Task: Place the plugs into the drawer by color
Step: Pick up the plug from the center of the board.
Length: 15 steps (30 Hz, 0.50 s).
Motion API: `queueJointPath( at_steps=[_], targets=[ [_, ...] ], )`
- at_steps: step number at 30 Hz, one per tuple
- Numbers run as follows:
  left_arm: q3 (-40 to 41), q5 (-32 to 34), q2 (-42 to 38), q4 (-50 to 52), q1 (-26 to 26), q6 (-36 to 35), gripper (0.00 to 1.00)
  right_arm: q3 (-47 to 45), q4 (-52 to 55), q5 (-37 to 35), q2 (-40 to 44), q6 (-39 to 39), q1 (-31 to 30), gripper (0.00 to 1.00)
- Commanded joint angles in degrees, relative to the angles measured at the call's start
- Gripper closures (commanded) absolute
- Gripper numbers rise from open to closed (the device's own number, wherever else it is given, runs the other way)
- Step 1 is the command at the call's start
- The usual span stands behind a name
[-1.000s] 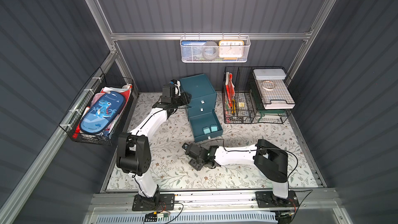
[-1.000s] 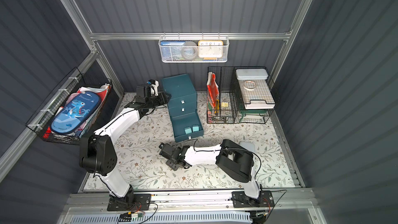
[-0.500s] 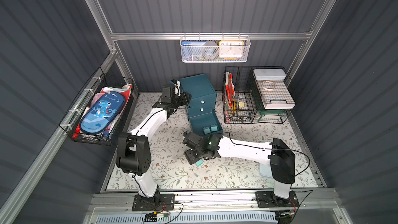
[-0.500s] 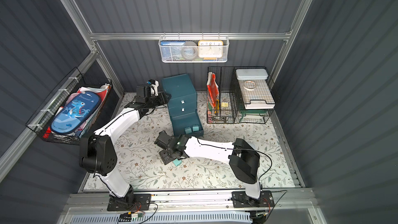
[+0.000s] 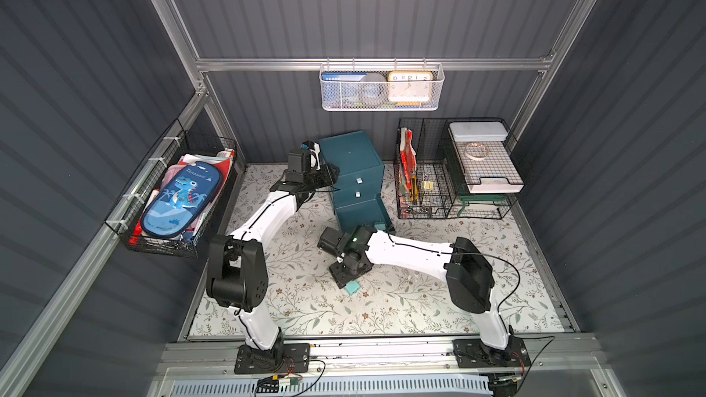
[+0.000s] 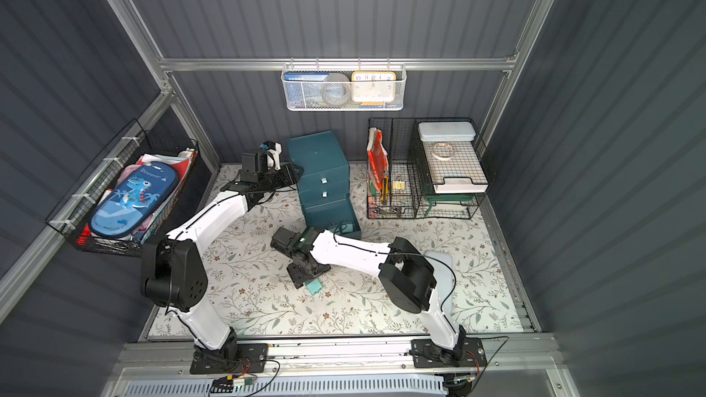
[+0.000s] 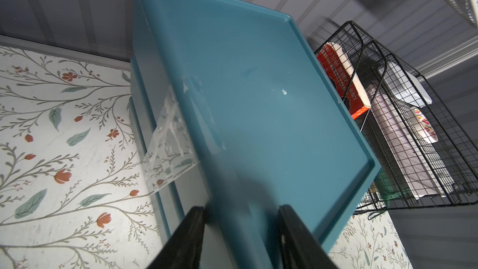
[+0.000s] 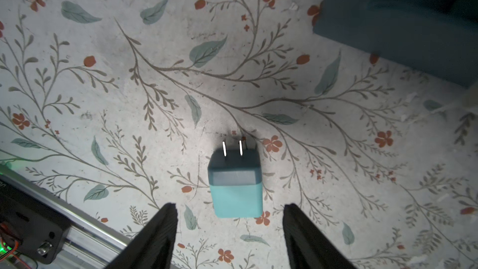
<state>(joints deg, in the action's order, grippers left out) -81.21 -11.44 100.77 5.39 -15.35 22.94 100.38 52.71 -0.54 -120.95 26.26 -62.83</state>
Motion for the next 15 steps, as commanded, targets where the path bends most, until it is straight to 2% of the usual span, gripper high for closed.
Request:
queueJointPath(
  at_steps=[1, 15],
  targets=[
    [2.72, -1.69, 1.77, 10.57, -1.78, -2.56, 0.50, -0.36, 0.84, 1.62, -0.94, -1.05, -0.19, 0.32],
    [2.90, -2.00, 1.94, 10.43, -1.78, -2.37, 0.50, -3.94, -1.15, -0.76, -4.47, -0.07, -0.33, 0.37]
  ],
)
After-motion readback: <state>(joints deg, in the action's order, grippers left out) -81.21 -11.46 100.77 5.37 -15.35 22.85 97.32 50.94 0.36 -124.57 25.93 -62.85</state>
